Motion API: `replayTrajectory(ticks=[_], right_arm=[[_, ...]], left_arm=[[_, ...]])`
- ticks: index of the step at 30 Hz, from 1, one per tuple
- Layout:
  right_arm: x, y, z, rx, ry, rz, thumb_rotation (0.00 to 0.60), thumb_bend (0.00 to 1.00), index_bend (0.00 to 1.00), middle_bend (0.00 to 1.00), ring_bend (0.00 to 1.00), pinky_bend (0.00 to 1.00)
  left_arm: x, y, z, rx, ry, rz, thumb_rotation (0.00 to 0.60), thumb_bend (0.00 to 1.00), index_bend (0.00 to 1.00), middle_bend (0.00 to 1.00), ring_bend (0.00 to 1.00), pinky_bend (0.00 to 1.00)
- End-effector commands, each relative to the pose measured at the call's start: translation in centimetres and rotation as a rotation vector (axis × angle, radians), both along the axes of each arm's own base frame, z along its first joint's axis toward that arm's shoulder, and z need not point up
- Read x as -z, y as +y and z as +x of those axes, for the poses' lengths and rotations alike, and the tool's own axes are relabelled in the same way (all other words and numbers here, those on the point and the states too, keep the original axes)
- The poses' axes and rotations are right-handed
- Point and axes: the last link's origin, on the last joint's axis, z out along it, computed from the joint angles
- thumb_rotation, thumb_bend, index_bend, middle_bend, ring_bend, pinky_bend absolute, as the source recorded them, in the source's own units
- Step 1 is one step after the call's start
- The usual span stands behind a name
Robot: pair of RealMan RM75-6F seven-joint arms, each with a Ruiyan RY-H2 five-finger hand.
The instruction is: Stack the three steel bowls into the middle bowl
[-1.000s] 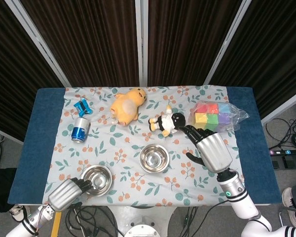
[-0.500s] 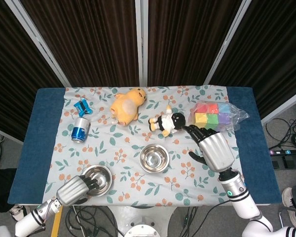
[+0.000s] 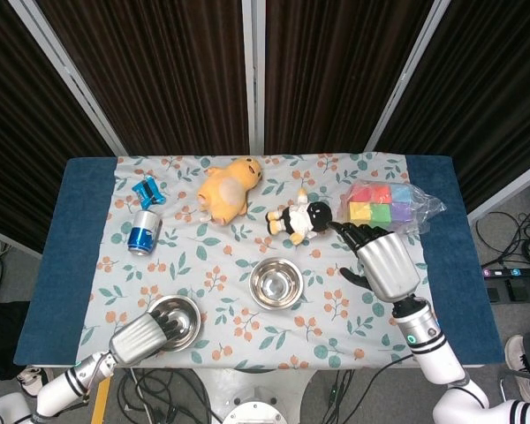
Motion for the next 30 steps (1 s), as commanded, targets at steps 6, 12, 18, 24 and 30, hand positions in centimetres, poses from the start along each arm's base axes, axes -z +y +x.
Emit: replayTrajectory(ticks=[6,12,18,24,30], right_arm=[[-0.2,-0.3,-0.4,0.013,0.001,-0.002,0.600,0.00,0.23,0.40,0.46,0.66],[0.0,-0.5,-0.7,0.022,0.006,0.004,0.600,0.00,0.23,0.41,0.46,0.66],[-0.6,-1.0,-1.1,0.038,-0.017,-0.017,0.600,0.00,0.23,0.41,0.46,0.65],[-1.1,-1.3,-1.4,0.050,-0.021,-0.031,0.600,0.00,0.23,0.42,0.46,0.65],[-1.5,-1.4,-1.6,0.058,-0.038,-0.041,0.600,0.00,0.23,0.42,0.46,0.65]], left_arm=[[1.0,0.2,0.0,0.074,0.028,0.024,0.600,0.25,0.62,0.62,0.63,0.69],[1.1,0.8,0.2,0.084,0.017,0.051,0.600,0.29,0.70,0.70,0.69,0.75],[1.6,0.7,0.0,0.081,0.019,0.038,0.600,0.31,0.72,0.72,0.70,0.77],[1.4,1.3,0.7,0.099,-0.012,0.063,0.600,0.32,0.73,0.72,0.71,0.78],[0.6,2.4,2.3,0.125,-0.064,0.102,0.600,0.32,0.73,0.73,0.72,0.79]])
